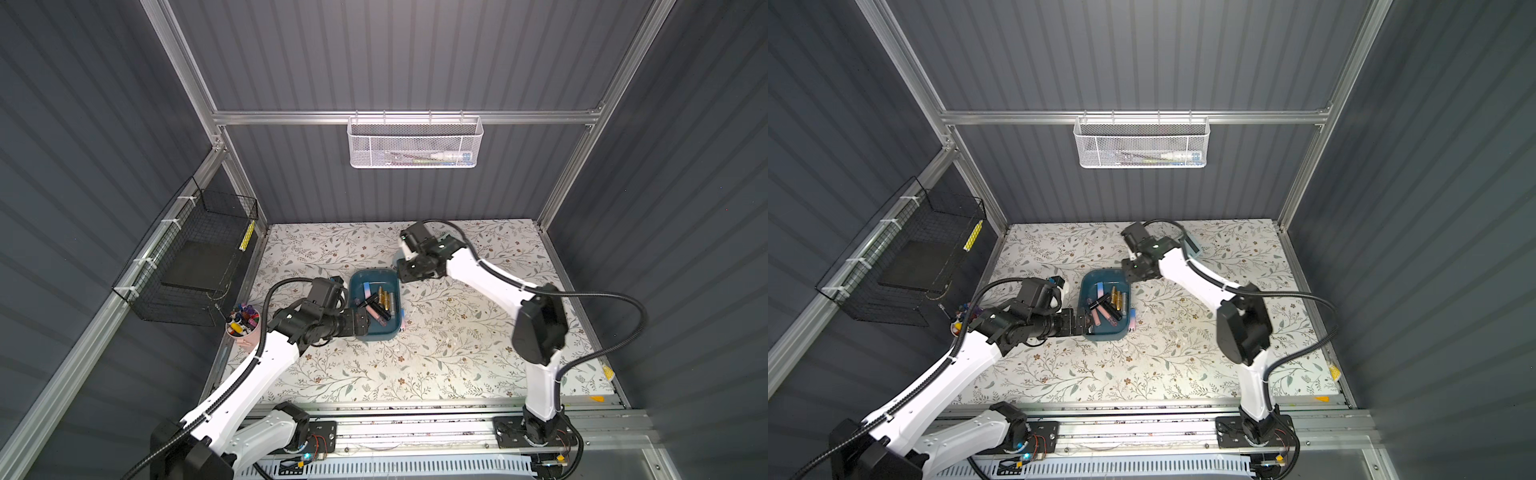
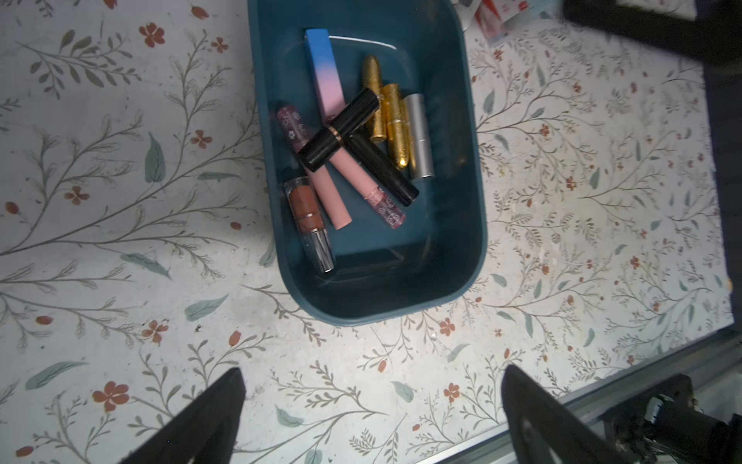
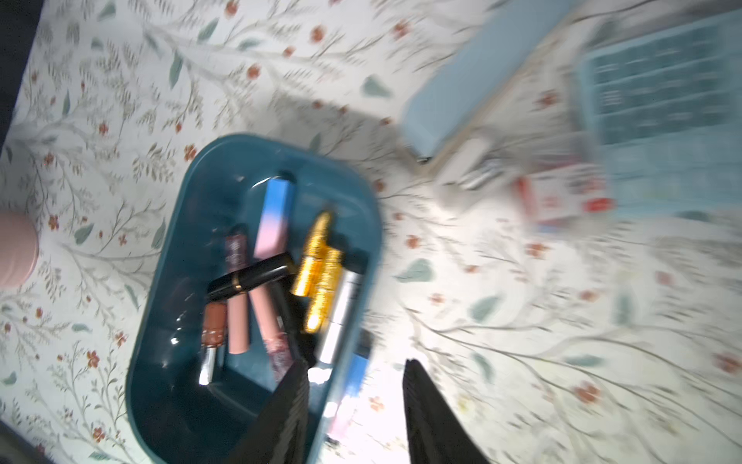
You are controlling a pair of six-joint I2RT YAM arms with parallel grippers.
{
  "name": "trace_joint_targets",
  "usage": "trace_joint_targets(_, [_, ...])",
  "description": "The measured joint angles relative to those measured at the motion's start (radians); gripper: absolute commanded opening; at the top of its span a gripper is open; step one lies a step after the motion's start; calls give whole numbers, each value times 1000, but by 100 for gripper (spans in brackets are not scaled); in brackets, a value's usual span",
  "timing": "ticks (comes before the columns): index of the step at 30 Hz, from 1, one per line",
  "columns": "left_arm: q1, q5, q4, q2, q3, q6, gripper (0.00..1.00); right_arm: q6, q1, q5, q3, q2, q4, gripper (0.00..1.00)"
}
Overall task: Put the lipstick into the storage box
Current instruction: Place the lipstick in the storage box, then move the storage box to the center of the board.
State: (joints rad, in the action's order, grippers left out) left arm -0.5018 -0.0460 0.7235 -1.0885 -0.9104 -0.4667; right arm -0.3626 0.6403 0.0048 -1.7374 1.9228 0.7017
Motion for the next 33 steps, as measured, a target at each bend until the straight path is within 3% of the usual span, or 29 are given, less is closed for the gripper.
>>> trace_joint_targets(5, [0,68,2,-114,-55,0,99,-3,-140,48,305,-269,-51,42])
trace_joint_targets(8, [0,91,-20,-191,-79,0,95,-4,-147,54,443,-362,-61,41])
trace_joint_targets(13, [0,97,-57,-302,-100,-17,73,-8,-133,42,599,-455,-87,38])
trace_joint_targets(26, [0,183,-91,-431,-140,-34,70,-15,-135,-13,699,-534,-176,36])
trace_joint_targets(33, [13,200,-101,-517,-147,-35,48,-14,-135,-25,703,-531,-194,36])
